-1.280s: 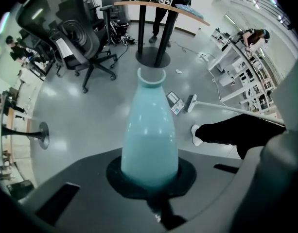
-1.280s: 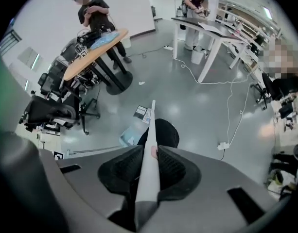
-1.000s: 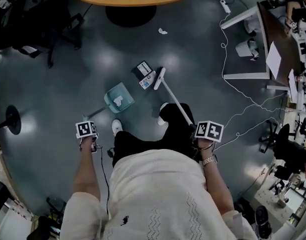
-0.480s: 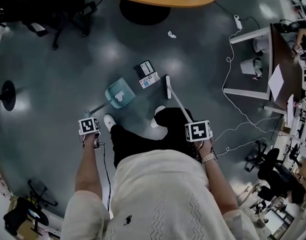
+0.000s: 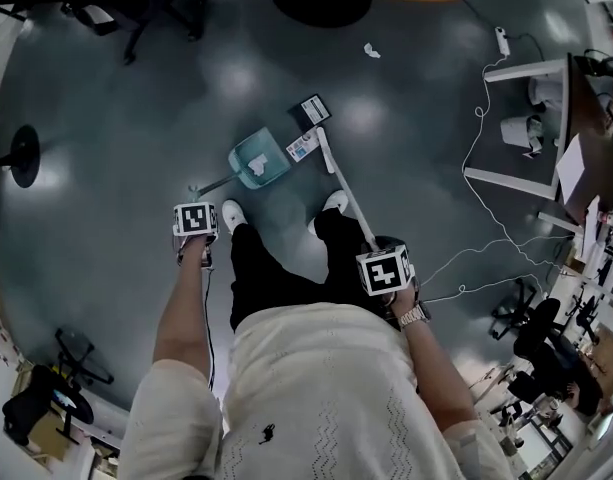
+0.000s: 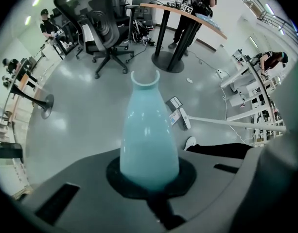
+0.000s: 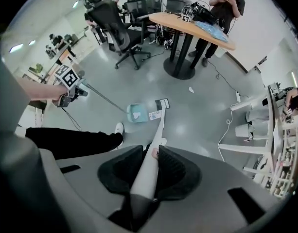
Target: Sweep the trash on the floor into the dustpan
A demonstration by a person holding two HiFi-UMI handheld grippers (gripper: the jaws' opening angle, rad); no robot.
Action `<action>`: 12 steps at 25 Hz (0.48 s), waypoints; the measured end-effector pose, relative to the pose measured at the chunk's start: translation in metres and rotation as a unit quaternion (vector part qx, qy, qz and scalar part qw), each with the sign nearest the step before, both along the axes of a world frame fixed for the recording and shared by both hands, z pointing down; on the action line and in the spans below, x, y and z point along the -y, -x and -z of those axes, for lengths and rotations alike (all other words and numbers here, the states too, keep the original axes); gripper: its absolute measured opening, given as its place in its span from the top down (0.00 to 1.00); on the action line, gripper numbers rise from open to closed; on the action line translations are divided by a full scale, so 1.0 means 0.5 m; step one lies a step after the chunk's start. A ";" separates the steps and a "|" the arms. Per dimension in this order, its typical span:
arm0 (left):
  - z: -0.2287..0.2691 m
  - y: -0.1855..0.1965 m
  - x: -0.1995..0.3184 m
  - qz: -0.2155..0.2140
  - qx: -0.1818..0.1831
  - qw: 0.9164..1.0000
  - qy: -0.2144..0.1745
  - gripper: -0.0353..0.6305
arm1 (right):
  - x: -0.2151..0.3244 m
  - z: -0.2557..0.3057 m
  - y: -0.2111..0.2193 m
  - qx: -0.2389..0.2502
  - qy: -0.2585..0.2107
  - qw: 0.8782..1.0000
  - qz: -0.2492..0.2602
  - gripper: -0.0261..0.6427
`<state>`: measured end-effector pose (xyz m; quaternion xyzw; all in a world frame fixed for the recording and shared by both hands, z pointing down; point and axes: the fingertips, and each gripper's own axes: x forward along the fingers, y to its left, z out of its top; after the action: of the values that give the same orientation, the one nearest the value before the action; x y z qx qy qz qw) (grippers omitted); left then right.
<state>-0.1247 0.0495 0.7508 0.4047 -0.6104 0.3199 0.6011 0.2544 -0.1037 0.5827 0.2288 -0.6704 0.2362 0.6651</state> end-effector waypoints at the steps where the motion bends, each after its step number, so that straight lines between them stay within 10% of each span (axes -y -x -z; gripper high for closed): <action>1: 0.001 0.003 0.000 -0.008 0.001 1.000 0.000 0.93 | -0.011 0.000 0.011 0.005 0.002 1.000 -0.006 0.79; 12: -0.007 0.005 0.010 -0.062 0.011 0.998 -0.004 0.93 | -0.084 0.040 0.123 0.067 0.067 0.995 -0.023 0.79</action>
<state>-0.1274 0.0446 0.7545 0.4404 -0.5921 0.3586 0.5717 0.1931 -0.0618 0.5630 0.1826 -0.6904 0.3106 0.6273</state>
